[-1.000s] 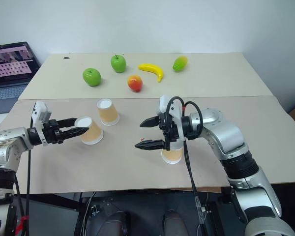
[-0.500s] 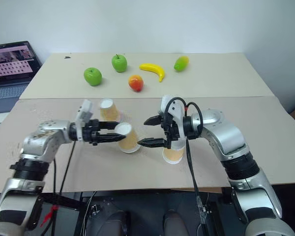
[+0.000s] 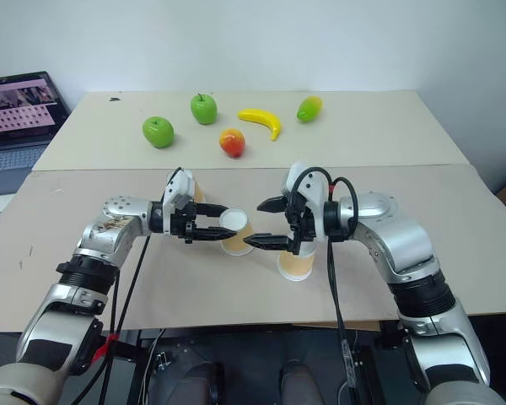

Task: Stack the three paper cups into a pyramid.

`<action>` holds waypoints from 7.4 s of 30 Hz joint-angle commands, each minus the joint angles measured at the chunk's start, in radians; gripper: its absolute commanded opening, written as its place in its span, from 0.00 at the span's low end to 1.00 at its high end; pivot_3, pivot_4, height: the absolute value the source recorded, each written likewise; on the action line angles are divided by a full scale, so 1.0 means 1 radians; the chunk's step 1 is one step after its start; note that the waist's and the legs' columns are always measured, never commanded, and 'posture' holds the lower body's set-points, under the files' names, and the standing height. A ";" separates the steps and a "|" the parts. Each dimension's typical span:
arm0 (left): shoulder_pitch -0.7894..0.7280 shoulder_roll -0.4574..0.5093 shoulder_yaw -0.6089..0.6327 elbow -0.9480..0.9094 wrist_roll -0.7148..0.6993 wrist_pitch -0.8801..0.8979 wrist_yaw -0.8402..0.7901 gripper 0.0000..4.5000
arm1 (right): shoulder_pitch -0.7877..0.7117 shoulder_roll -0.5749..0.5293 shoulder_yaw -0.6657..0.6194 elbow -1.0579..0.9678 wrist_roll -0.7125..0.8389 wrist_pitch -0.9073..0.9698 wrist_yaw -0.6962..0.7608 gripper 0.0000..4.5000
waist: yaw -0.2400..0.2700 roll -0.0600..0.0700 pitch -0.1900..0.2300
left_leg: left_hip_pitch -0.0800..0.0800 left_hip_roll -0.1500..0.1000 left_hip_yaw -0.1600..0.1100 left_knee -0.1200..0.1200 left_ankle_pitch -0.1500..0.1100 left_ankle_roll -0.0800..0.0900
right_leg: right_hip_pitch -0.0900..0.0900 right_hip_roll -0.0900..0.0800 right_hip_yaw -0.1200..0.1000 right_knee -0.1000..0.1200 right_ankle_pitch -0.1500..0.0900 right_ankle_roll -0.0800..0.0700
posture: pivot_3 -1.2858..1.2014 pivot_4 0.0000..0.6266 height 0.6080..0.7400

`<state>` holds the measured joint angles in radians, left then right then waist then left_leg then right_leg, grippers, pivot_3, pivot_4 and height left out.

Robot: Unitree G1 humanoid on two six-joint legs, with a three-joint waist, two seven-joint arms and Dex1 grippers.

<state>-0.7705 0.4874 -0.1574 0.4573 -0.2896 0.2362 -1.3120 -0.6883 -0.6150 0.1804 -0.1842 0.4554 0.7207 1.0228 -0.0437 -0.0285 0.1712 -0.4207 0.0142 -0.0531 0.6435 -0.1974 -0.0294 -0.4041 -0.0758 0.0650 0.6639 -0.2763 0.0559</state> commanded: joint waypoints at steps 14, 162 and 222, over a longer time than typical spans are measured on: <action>0.015 0.100 0.116 -0.248 -0.090 0.178 0.030 0.99 | -0.024 0.024 -0.021 0.014 0.008 -0.021 0.005 1.00 | -0.003 0.000 0.000 | -0.001 0.000 -0.001 0.000 0.000 0.000 | -0.001 0.000 0.000 0.000 0.000 0.000 | 0.52 0.24 0.94; 0.122 0.261 0.171 -0.356 -0.192 0.297 -0.060 0.98 | 0.133 0.010 -0.153 -0.027 0.015 0.011 -0.173 1.00 | -0.001 0.000 0.000 | -0.001 0.000 -0.001 0.001 0.000 0.000 | 0.000 0.000 -0.001 0.000 0.000 0.000 | 0.52 0.24 0.94; 0.162 0.402 0.238 -0.621 -0.377 0.486 0.032 1.00 | 0.282 -0.171 -0.202 -0.114 0.059 -0.010 -0.083 0.61 | 0.001 0.000 0.000 | 0.000 0.000 0.001 0.002 -0.001 0.001 | 0.001 0.000 0.001 0.000 0.000 0.001 | 0.52 0.24 0.94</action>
<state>-0.5905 0.8744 0.0577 -0.1581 -0.6610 0.7396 -1.2784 -0.3782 -0.7901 -0.0078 -0.2866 0.5142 0.7298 0.9453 -0.0427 -0.0284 0.1713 -0.4211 0.0148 -0.0523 0.6452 -0.1980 -0.0284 -0.4034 -0.0754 0.0658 0.6639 -0.2764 0.0567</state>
